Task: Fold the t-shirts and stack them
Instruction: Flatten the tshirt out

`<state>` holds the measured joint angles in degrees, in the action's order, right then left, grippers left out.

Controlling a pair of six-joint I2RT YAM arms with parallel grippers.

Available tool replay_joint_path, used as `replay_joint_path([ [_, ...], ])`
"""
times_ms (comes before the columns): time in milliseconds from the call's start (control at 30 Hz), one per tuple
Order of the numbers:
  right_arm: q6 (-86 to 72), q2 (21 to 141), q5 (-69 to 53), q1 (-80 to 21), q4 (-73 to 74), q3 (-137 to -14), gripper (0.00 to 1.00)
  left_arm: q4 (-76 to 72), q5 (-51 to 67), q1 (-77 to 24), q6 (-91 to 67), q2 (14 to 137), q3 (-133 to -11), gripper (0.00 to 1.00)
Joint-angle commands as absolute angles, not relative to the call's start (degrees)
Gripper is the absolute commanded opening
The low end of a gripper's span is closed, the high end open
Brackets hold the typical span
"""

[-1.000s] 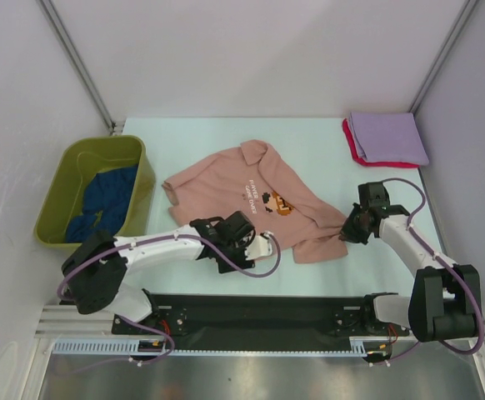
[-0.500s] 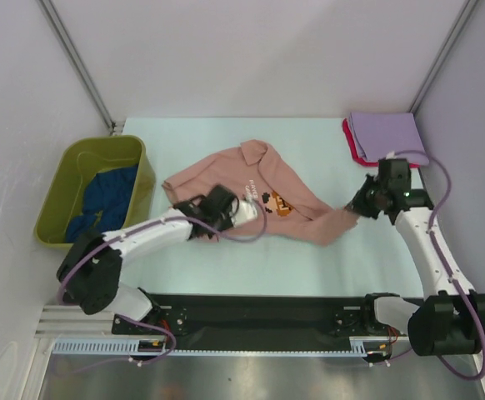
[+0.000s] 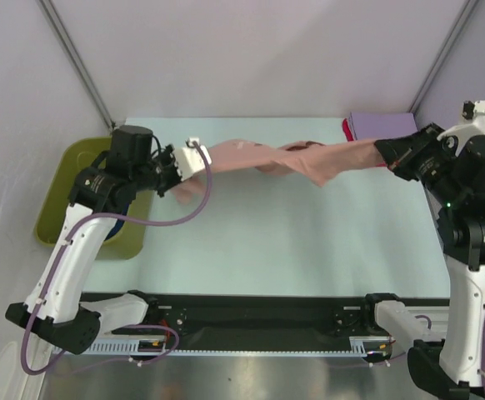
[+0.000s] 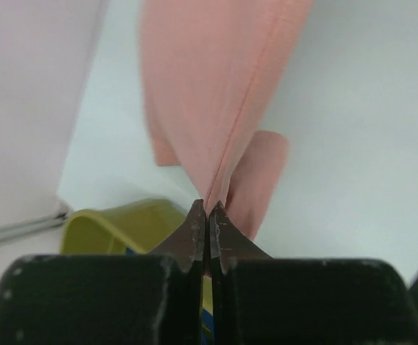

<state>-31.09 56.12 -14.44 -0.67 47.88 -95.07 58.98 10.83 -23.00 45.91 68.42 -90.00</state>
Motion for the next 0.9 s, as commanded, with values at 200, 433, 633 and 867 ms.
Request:
replay_joint_path([
  [200, -32.2, 58.4, -12.4, -0.4, 43.3, -85.1, 0.0, 52.8, 12.9, -22.5, 57.8, 77.6, -75.9, 0.09],
  [433, -31.8, 62.7, -9.7, -0.4, 35.3, -72.3, 0.0, 44.1, 8.2, -22.6, 44.5, 94.2, -84.1, 0.42],
  [633, -30.1, 64.5, -8.6, -0.4, 34.7, -67.1, 0.0, 46.7, 9.1, -25.3, 39.1, 88.4, -74.7, 0.71],
  [867, -30.6, 64.2, -8.7, -0.4, 34.1, -64.4, 0.0, 36.4, -4.8, -40.1, 30.2, 83.9, -55.7, 0.59],
])
